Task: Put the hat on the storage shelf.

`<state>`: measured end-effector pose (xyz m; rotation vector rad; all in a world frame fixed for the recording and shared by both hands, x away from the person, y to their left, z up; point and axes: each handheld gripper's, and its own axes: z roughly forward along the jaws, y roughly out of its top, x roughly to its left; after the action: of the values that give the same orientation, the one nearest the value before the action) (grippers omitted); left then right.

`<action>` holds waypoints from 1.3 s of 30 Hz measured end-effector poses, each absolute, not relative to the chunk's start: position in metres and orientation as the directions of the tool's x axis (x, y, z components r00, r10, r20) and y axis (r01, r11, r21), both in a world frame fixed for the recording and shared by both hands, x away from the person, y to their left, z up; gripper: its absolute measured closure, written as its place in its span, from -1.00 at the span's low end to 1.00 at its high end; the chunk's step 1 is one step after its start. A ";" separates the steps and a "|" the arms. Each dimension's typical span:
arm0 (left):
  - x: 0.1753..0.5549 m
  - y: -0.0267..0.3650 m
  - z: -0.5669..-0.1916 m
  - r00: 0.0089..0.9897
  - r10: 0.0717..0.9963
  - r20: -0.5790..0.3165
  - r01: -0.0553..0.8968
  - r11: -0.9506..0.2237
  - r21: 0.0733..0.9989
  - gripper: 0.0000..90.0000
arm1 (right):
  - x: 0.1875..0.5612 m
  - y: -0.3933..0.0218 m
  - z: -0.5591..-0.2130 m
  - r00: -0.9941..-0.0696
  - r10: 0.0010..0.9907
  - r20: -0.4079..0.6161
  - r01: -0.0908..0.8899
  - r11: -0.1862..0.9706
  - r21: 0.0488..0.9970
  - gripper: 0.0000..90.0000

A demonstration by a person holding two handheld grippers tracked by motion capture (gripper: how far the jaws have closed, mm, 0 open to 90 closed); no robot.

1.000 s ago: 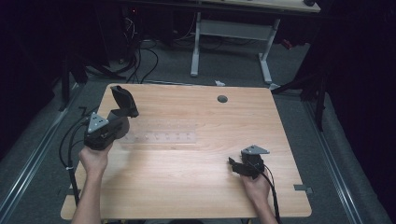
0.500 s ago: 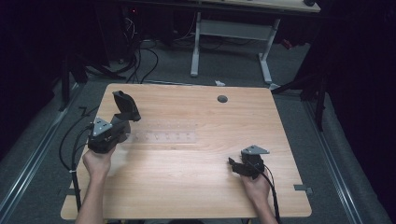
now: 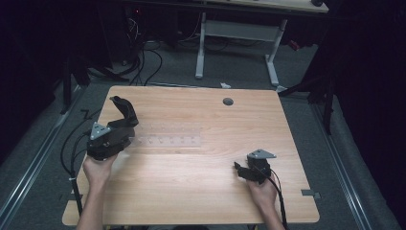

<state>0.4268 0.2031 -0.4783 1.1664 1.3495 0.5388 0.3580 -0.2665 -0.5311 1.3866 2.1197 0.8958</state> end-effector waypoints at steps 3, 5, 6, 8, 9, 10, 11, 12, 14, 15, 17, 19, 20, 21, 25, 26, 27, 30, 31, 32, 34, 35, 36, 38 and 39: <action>0.424 0.206 -0.478 0.198 0.861 -0.469 0.303 0.401 0.865 -0.05 | 0.358 -0.267 -0.531 -0.393 0.919 -0.020 0.626 0.283 0.726 -0.17; 0.421 0.208 -0.479 0.182 0.862 -0.473 0.304 0.408 0.861 -0.09 | 0.358 -0.267 -0.531 -0.393 0.919 -0.019 0.627 0.284 0.726 -0.17; 0.419 0.210 -0.480 0.175 0.863 -0.473 0.302 0.410 0.860 -0.11 | 0.358 -0.267 -0.531 -0.394 0.919 -0.020 0.627 0.284 0.726 -0.17; 0.416 0.211 -0.480 0.168 0.864 -0.475 0.302 0.413 0.859 -0.12 | 0.358 -0.267 -0.531 -0.394 0.919 -0.019 0.627 0.284 0.726 -0.17; 0.413 0.211 -0.481 0.168 0.864 -0.474 0.300 0.414 0.860 -0.13 | 0.358 -0.267 -0.531 -0.395 0.919 -0.020 0.627 0.285 0.725 -0.17; 0.411 0.212 -0.481 0.167 0.864 -0.476 0.299 0.415 0.859 -0.13 | 0.358 -0.266 -0.531 -0.394 0.919 -0.020 0.627 0.285 0.725 -0.17; 0.408 0.212 -0.480 0.163 0.862 -0.481 0.300 0.421 0.856 -0.14 | 0.358 -0.266 -0.531 -0.396 0.918 -0.019 0.626 0.285 0.726 -0.17; 0.406 0.213 -0.481 0.161 0.859 -0.486 0.299 0.427 0.853 -0.14 | 0.358 -0.266 -0.531 -0.399 0.917 -0.021 0.625 0.288 0.726 -0.17; 0.402 0.213 -0.481 0.155 0.855 -0.494 0.306 0.434 0.847 -0.14 | 0.358 -0.266 -0.531 -0.399 0.917 -0.021 0.625 0.288 0.726 -0.17; 0.400 0.213 -0.482 0.149 0.850 -0.505 0.307 0.446 0.841 -0.15 | 0.358 -0.266 -0.531 -0.399 0.917 -0.021 0.625 0.289 0.726 -0.17; 0.395 0.212 -0.483 0.148 0.844 -0.516 0.311 0.455 0.834 -0.16 | 0.358 -0.266 -0.531 -0.399 0.917 -0.021 0.625 0.288 0.726 -0.17; 0.391 0.210 -0.485 0.142 0.842 -0.520 0.316 0.459 0.830 -0.16 | 0.358 -0.266 -0.531 -0.399 0.917 -0.021 0.624 0.288 0.726 -0.17; 0.388 0.210 -0.486 0.141 0.842 -0.520 0.319 0.459 0.830 -0.16 | 0.358 -0.266 -0.531 -0.398 0.917 -0.021 0.625 0.288 0.726 -0.17; 0.386 0.209 -0.488 0.140 0.841 -0.522 0.319 0.461 0.828 -0.17 | 0.358 -0.266 -0.531 -0.399 0.917 -0.021 0.625 0.288 0.726 -0.17; 0.375 0.205 -0.492 0.134 0.833 -0.537 0.319 0.477 0.819 -0.17 | 0.358 -0.266 -0.531 -0.399 0.917 -0.020 0.625 0.288 0.726 -0.17; 0.372 0.204 -0.494 0.133 0.831 -0.540 0.320 0.479 0.817 -0.17 | 0.358 -0.266 -0.531 -0.398 0.917 -0.021 0.625 0.288 0.726 -0.17; 0.369 0.203 -0.495 0.135 0.831 -0.540 0.324 0.478 0.816 -0.17 | 0.358 -0.266 -0.531 -0.399 0.917 -0.021 0.625 0.288 0.726 -0.17; 0.360 0.198 -0.500 0.144 0.831 -0.537 0.338 0.468 0.816 -0.17 | 0.358 -0.266 -0.531 -0.398 0.917 -0.021 0.625 0.288 0.726 -0.17; 0.358 0.197 -0.502 0.149 0.835 -0.530 0.347 0.458 0.819 -0.16 | 0.358 -0.266 -0.531 -0.399 0.917 -0.021 0.625 0.288 0.726 -0.17; 0.356 0.195 -0.503 0.153 0.835 -0.529 0.353 0.454 0.818 -0.16 | 0.358 -0.266 -0.531 -0.399 0.917 -0.021 0.624 0.288 0.726 -0.17; 0.352 0.192 -0.505 0.159 0.834 -0.529 0.361 0.449 0.817 -0.16 | 0.358 -0.266 -0.531 -0.399 0.917 -0.021 0.624 0.288 0.726 -0.17; 0.350 0.191 -0.506 0.163 0.832 -0.531 0.363 0.450 0.816 -0.16 | 0.358 -0.266 -0.531 -0.399 0.917 -0.021 0.625 0.288 0.726 -0.17; 0.349 0.188 -0.507 0.166 0.829 -0.534 0.366 0.451 0.814 -0.16 | 0.358 -0.266 -0.531 -0.399 0.917 -0.021 0.625 0.288 0.726 -0.17; 0.347 0.184 -0.509 0.177 0.827 -0.534 0.375 0.444 0.813 -0.16 | 0.358 -0.266 -0.531 -0.399 0.917 -0.021 0.624 0.288 0.726 -0.17; 0.346 0.181 -0.511 0.181 0.826 -0.534 0.380 0.442 0.812 -0.16 | 0.358 -0.266 -0.531 -0.399 0.917 -0.021 0.625 0.288 0.726 -0.17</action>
<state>0.3460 0.1809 -0.5107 1.1482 1.4234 0.4402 0.3583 -0.2664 -0.5311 1.3803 2.1259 0.8971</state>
